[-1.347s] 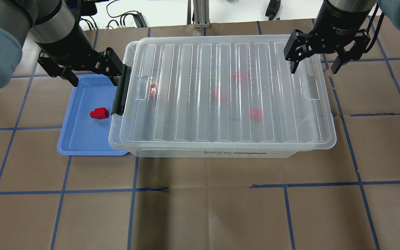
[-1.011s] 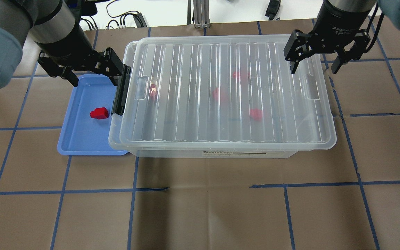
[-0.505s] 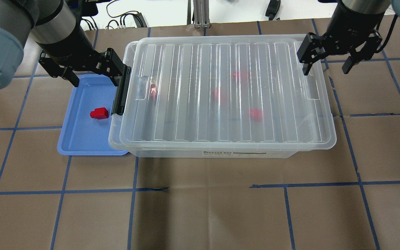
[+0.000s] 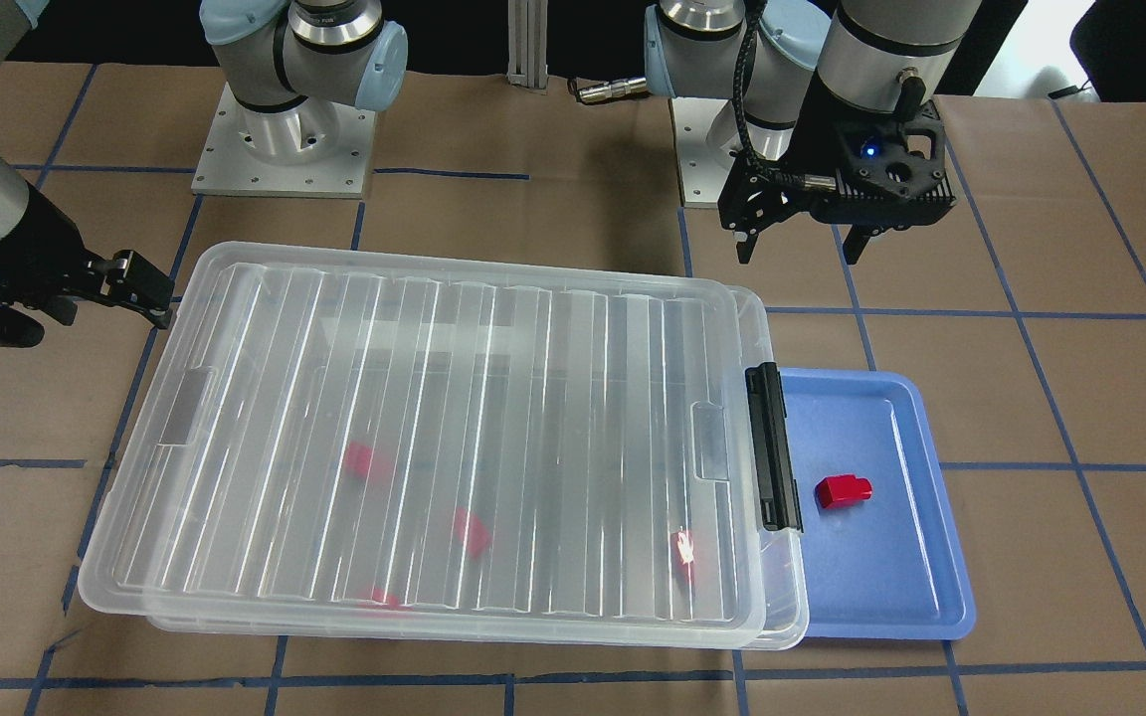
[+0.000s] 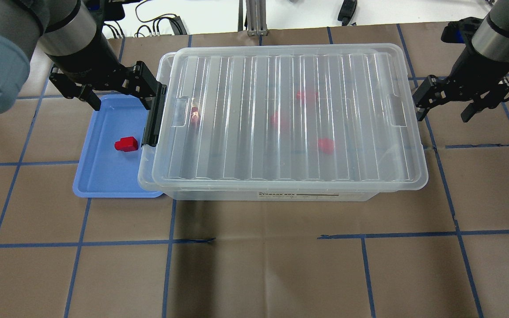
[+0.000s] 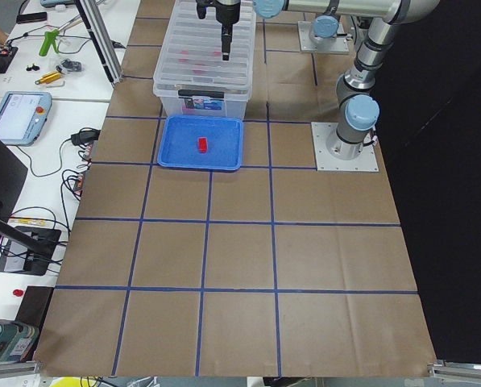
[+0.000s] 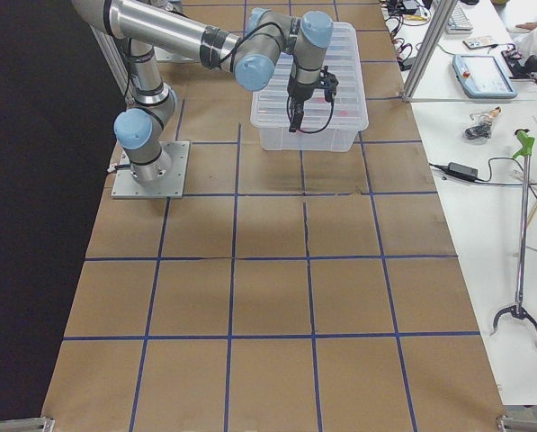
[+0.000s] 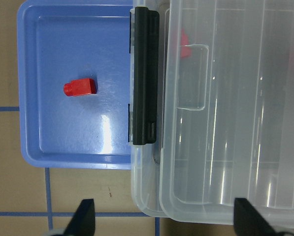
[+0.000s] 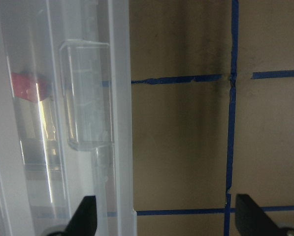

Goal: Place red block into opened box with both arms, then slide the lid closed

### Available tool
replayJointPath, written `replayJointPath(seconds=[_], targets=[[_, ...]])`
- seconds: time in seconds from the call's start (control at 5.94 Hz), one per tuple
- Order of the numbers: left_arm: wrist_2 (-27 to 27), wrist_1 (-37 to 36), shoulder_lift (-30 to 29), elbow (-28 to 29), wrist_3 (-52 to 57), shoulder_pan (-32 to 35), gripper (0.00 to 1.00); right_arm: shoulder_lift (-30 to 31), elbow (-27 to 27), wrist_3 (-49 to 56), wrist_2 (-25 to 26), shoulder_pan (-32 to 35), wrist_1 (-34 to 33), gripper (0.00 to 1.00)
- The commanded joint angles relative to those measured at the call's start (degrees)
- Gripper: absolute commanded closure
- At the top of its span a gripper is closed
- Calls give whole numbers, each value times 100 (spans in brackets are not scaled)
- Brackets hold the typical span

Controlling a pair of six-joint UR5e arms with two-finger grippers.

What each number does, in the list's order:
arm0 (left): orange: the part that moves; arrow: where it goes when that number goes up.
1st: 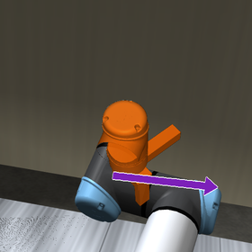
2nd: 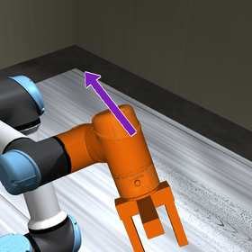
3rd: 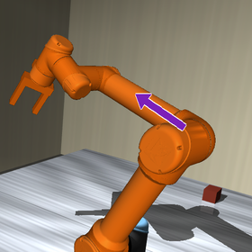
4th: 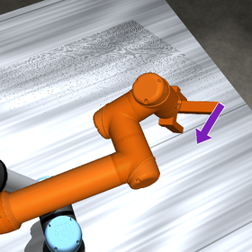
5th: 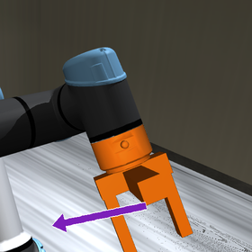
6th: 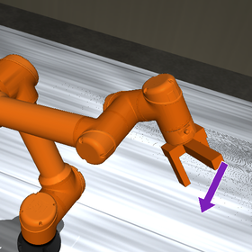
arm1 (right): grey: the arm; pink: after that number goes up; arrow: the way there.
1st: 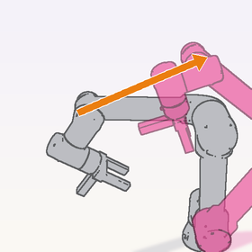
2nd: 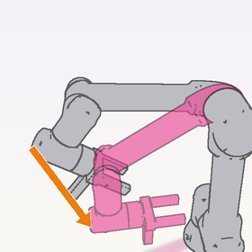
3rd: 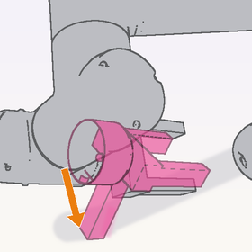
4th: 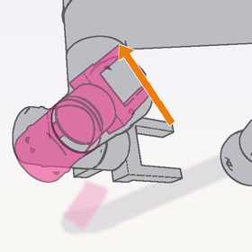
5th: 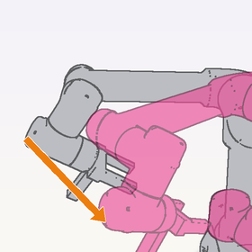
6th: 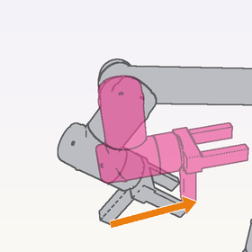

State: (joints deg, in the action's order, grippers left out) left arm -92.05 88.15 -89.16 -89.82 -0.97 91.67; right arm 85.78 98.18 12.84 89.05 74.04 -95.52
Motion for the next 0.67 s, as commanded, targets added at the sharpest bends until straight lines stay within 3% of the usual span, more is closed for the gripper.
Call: replayJointPath(seconds=[0.0,0.17,0.51], targets=[[-6,-26,-23,0,0,0,2,-114,253,43,-36,-12,-134,0],[2,-26,-23,0,0,0,2,-149,298,78,-71,-12,-256,0],[11,-35,-5,0,52,-9,2,-395,299,514,-63,-12,-1210,0]])
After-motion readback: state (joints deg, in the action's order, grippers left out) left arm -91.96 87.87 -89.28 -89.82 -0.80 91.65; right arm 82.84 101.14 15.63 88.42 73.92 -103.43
